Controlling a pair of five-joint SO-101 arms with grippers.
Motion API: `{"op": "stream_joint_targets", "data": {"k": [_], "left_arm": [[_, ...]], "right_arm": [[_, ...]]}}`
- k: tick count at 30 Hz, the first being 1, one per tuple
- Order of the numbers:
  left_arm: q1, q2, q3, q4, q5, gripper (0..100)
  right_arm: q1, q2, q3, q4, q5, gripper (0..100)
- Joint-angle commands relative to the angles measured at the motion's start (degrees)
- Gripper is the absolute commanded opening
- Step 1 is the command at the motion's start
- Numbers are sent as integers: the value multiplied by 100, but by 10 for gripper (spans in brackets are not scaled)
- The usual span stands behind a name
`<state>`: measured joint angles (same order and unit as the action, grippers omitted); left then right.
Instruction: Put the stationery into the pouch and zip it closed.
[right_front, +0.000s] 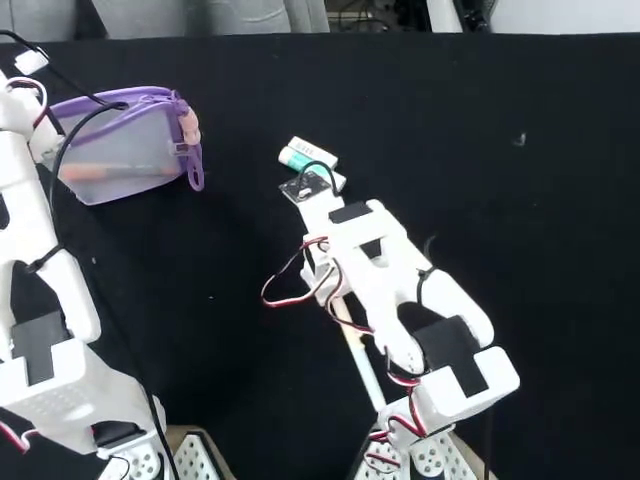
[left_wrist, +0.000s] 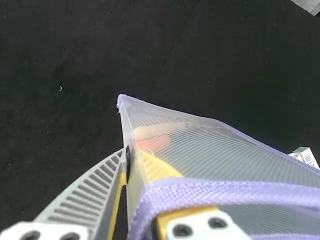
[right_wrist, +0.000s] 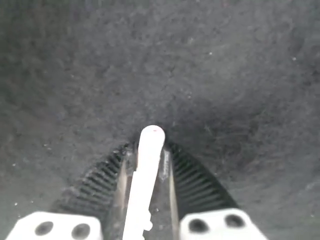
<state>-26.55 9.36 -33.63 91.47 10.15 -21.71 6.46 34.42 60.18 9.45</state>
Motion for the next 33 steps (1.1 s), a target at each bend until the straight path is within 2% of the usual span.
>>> {"op": "stream_joint_targets", "data": {"k": [1,10,13,18,24,33], "left_arm": [[66,185,92,-176,70,30],[1033,237,-1059,229,79,30],[1385,185,-1305,316,79,30],[1938,237,-1938,932,88,29],[2484,176,-1842,941,466,29],[3591,176,-1429,949,862,29]], "right_arm": [[62,48,-163,-53,53,14],[132,-971,-690,870,62,11],[440,-1508,-708,897,62,11],[1090,-2563,-716,897,53,11],[1433,-4004,-716,862,53,11],[1442,-5780,-1297,853,44,11]]}}
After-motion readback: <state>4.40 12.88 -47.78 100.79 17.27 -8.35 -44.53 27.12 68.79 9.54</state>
